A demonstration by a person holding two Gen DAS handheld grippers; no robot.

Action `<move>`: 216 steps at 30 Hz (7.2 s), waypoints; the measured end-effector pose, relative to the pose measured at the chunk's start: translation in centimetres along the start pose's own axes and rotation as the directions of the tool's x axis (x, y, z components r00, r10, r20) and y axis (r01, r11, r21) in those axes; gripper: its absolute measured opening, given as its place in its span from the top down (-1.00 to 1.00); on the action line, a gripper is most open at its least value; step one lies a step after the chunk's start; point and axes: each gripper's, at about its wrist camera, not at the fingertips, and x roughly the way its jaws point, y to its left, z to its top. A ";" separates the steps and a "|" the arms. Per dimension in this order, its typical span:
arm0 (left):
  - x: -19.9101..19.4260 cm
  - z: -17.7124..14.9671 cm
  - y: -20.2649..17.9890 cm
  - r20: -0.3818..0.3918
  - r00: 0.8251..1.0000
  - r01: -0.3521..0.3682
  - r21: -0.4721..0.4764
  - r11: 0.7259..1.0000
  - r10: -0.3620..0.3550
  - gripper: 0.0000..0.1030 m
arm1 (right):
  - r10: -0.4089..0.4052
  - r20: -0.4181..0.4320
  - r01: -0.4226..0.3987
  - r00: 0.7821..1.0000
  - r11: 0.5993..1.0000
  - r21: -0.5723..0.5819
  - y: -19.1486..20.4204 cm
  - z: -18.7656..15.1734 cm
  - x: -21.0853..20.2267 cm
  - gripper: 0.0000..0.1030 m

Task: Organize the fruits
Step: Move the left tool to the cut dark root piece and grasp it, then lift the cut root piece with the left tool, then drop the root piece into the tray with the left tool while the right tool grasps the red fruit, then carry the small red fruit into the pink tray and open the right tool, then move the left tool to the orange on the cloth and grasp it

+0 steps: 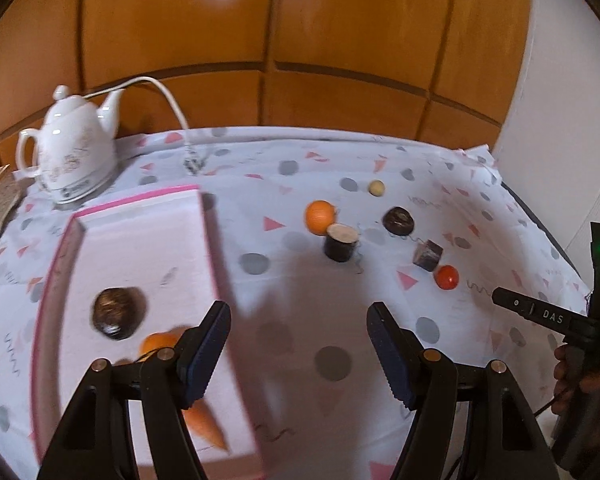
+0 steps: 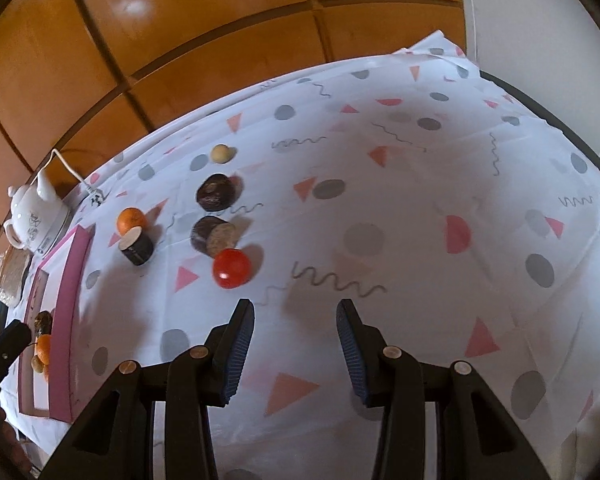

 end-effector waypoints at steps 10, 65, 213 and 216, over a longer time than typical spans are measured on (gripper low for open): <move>4.4 1.8 -2.9 -0.054 0.997 0.053 0.004 0.999 -0.053 -0.38 | -0.007 0.005 0.007 1.000 1.000 0.007 -1.1 0.4 0.0 0.16; 7.1 -0.8 -3.4 -0.118 0.988 0.101 -0.001 0.995 -0.101 0.32 | 0.083 -0.111 -0.106 0.990 0.970 -0.220 4.9 2.9 6.3 0.19; 11.5 7.0 -1.8 -0.122 0.992 -0.019 -0.016 1.000 0.017 -0.49 | 0.058 -0.030 -0.062 0.998 0.988 -0.141 2.3 2.6 1.5 0.28; 13.5 7.8 -1.8 -0.137 0.990 -0.023 -0.023 0.999 0.020 -0.47 | 0.056 -0.028 -0.060 0.998 0.989 -0.132 2.0 3.6 2.0 0.28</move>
